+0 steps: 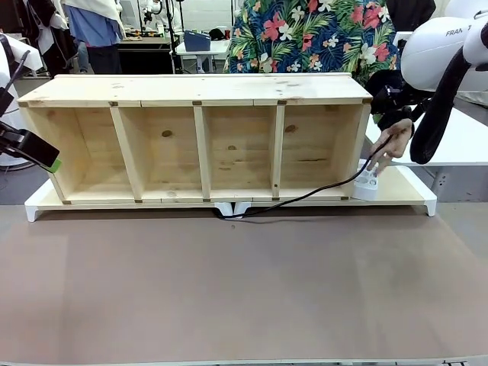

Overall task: Perform cable management.
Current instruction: Release the Power Cable when the human grasps it.

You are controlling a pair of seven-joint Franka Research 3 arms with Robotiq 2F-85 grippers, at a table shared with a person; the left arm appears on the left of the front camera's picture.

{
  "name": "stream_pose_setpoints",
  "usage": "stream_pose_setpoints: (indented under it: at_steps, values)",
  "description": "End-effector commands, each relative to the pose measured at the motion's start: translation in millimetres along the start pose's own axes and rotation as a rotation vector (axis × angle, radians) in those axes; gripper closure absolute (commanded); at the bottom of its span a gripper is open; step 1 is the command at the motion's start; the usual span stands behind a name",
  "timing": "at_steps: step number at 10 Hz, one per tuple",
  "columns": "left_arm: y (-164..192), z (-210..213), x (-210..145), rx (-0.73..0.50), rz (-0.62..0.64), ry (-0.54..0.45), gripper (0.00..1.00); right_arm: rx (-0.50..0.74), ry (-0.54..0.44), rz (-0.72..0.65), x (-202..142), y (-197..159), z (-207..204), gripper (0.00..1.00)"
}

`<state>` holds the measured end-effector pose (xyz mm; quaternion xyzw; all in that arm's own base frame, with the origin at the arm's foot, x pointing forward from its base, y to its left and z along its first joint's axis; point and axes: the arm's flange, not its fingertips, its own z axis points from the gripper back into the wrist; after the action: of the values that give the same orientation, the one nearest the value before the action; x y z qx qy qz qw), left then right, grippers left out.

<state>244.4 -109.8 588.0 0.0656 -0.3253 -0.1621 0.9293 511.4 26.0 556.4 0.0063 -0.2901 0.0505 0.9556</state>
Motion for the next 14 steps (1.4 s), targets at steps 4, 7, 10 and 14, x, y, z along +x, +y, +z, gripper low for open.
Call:
stream_pose_setpoints:
  at_steps: [4,7,10,14]
  values:
    - [0.7,-0.6,0.8,0.002,-0.005,-0.002,0.0,0.0,0.004,-0.007,-0.4,0.2,-0.7,0.0]
    - [0.7,-0.6,0.8,0.002,-0.005,-0.002,0.0,0.0,0.004,-0.007,-0.4,0.2,-0.7,0.0]
    - [0.7,-0.6,0.8,0.002,-0.005,-0.002,0.0,0.0,0.004,-0.007,-0.4,0.2,-0.7,0.0]
    - [0.7,-0.6,0.8,0.002,-0.005,-0.002,0.0,0.0,0.004,-0.007,-0.4,0.2,-0.7,0.0]
